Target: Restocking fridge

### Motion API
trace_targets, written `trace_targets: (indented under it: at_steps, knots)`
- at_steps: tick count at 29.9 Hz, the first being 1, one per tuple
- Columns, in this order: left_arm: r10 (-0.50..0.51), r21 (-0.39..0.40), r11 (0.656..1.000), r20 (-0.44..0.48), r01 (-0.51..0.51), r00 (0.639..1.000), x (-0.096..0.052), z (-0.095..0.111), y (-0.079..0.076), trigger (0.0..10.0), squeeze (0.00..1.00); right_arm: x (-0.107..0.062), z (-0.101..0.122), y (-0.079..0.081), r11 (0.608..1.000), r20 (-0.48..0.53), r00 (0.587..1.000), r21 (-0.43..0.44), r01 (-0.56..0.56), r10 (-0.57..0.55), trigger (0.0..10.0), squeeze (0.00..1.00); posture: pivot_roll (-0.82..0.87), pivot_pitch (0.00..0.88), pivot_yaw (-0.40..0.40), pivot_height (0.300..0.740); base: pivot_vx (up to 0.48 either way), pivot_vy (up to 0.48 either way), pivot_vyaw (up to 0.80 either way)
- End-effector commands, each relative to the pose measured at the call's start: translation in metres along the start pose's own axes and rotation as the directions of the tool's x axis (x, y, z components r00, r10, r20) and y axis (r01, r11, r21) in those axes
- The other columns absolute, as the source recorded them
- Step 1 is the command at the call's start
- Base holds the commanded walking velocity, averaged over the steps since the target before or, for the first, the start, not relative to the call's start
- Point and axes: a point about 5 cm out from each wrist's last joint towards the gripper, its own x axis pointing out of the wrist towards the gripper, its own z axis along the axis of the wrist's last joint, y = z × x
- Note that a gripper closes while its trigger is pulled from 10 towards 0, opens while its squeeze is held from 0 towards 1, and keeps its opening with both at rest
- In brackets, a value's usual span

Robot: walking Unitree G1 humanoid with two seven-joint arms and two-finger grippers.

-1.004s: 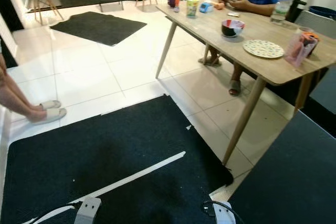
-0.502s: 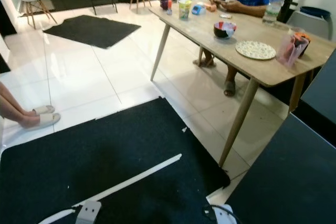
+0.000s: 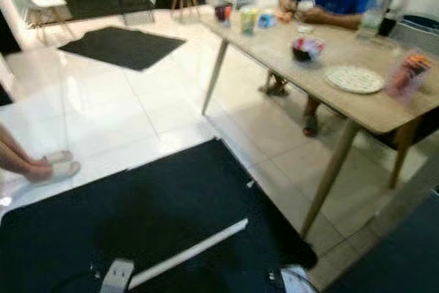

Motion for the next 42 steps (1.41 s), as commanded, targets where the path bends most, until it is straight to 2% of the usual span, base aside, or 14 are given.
trace_targets:
  at_steps: [1, 9, 20, 42]
  knots:
    - [0.004, -0.007, 1.000, -0.013, -0.004, 1.000, -0.0010, -0.0051, 0.0008, 10.0, 0.00, 0.0009, 0.0013, 0.0033, 1.000, -0.002, 1.000, -0.001, -0.002, 0.002, 10.0, 0.00, 0.02, 0.000, 0.003, 0.740, 0.352, 0.000, 0.00]
    - [0.001, -0.005, 1.000, -0.015, -0.001, 1.000, -0.0011, -0.0057, 0.0005, 10.0, 0.00, 0.0008, -0.0004, 0.0032, 1.000, -0.015, 1.000, 0.000, 0.004, -0.004, 10.0, 0.00, 0.02, 0.000, 0.003, 0.740, 0.359, 0.000, 0.00]
    - [-0.002, -0.003, 1.000, -0.015, 0.002, 1.000, -0.0008, -0.0057, -0.0007, 10.0, 0.00, 0.0008, -0.0015, 0.0043, 1.000, -0.017, 1.000, -0.001, -0.005, 0.005, 10.0, 0.00, 0.02, 0.000, 0.003, 0.740, 0.356, 0.000, -0.80]
    - [-0.004, 0.018, 1.000, -0.020, 0.005, 1.000, -0.0013, -0.0062, 0.0005, 10.0, 0.00, 0.0009, -0.0024, 0.0055, 1.000, -0.022, 1.000, -0.028, -0.007, 0.006, 10.0, 0.00, 0.02, 0.000, 0.001, 0.740, 0.357, 0.000, 0.00]
